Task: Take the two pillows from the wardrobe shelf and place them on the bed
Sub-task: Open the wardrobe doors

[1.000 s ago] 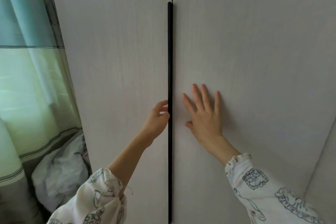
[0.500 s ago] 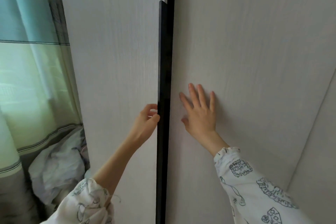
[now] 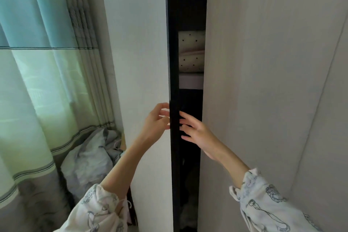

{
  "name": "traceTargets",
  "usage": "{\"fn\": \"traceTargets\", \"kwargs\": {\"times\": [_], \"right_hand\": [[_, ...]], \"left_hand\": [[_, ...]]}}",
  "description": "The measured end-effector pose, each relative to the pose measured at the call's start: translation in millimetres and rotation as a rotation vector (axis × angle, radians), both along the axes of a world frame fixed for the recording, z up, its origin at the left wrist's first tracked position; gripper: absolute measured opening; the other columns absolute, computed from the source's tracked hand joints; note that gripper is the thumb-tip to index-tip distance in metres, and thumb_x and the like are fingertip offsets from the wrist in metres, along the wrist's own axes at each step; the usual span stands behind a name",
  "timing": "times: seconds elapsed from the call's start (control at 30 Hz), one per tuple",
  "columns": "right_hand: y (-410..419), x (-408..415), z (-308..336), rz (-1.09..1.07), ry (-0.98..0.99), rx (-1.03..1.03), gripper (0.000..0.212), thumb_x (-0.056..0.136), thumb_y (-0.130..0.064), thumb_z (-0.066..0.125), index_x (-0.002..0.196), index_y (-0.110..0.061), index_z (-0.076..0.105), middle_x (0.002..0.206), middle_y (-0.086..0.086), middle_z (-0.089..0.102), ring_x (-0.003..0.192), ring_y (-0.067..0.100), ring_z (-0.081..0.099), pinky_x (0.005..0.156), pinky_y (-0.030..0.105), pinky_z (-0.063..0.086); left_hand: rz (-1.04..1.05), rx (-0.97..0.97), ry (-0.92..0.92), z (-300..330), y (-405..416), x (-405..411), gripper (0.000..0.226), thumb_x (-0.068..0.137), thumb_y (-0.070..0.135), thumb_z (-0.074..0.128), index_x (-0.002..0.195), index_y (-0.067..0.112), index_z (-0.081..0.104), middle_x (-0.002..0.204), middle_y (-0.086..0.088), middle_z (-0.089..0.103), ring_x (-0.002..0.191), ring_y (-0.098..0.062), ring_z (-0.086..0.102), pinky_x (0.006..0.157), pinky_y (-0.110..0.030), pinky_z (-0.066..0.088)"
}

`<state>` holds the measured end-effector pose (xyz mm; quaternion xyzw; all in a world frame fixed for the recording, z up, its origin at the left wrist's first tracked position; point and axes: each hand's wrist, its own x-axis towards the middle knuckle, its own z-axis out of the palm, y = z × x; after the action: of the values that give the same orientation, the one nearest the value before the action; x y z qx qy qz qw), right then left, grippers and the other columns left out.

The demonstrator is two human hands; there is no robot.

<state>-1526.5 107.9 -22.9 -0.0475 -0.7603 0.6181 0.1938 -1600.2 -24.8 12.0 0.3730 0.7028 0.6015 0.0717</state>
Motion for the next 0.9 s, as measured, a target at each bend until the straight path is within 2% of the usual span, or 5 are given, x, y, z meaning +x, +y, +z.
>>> {"fn": "traceTargets", "kwargs": {"times": [0.3, 0.4, 0.63, 0.8, 0.9], "right_hand": [[-98, 6, -2, 0.097, -0.036, 0.015, 0.036, 0.098, -0.025, 0.044, 0.128, -0.043, 0.045, 0.120, -0.022, 0.056, 0.115, 0.001, 0.052, 0.087, 0.025, 0.050], [-122, -2, -4, 0.160, -0.055, -0.014, 0.044, 0.098, -0.021, 0.043, 0.140, -0.031, 0.036, 0.134, -0.014, 0.049, 0.116, 0.001, 0.051, 0.081, 0.020, 0.052], [-178, -36, -6, 0.279, -0.055, -0.185, 0.054, 0.098, -0.016, 0.043, 0.147, -0.021, 0.020, 0.116, -0.016, 0.058, 0.114, 0.008, 0.054, 0.102, 0.039, 0.043], [-218, -59, 3, 0.402, -0.108, -0.119, 0.053, 0.099, -0.015, 0.038, 0.148, -0.020, 0.017, 0.149, 0.000, 0.036, 0.131, 0.017, 0.042, 0.107, 0.039, 0.037], [-237, -70, 4, 0.433, -0.111, -0.054, 0.051, 0.099, -0.015, 0.039, 0.147, -0.020, 0.020, 0.153, -0.001, 0.029, 0.136, 0.018, 0.034, 0.110, 0.039, 0.033]], "left_hand": [[0.038, 0.085, 0.005, -10, -104, -4, 0.035, 0.091, 0.003, 0.042, 0.122, 0.014, 0.054, 0.109, -0.012, 0.064, 0.100, -0.023, 0.065, 0.089, -0.038, 0.053], [0.060, 0.166, -0.019, -13, -136, -9, 0.033, 0.090, 0.002, 0.046, 0.115, 0.019, 0.059, 0.104, -0.008, 0.066, 0.094, -0.017, 0.068, 0.081, -0.029, 0.055], [0.155, 0.205, -0.029, -22, -207, -23, 0.040, 0.093, -0.001, 0.041, 0.123, 0.023, 0.053, 0.121, -0.003, 0.062, 0.101, -0.010, 0.064, 0.078, -0.019, 0.052], [0.180, 0.122, 0.029, -29, -248, -40, 0.059, 0.091, -0.012, 0.036, 0.132, 0.031, 0.041, 0.132, 0.004, 0.055, 0.120, -0.012, 0.054, 0.100, -0.029, 0.043], [0.254, 0.201, -0.026, -34, -262, -44, 0.049, 0.093, -0.006, 0.039, 0.129, 0.026, 0.047, 0.112, 0.020, 0.066, 0.119, -0.006, 0.054, 0.099, -0.029, 0.044]]}}
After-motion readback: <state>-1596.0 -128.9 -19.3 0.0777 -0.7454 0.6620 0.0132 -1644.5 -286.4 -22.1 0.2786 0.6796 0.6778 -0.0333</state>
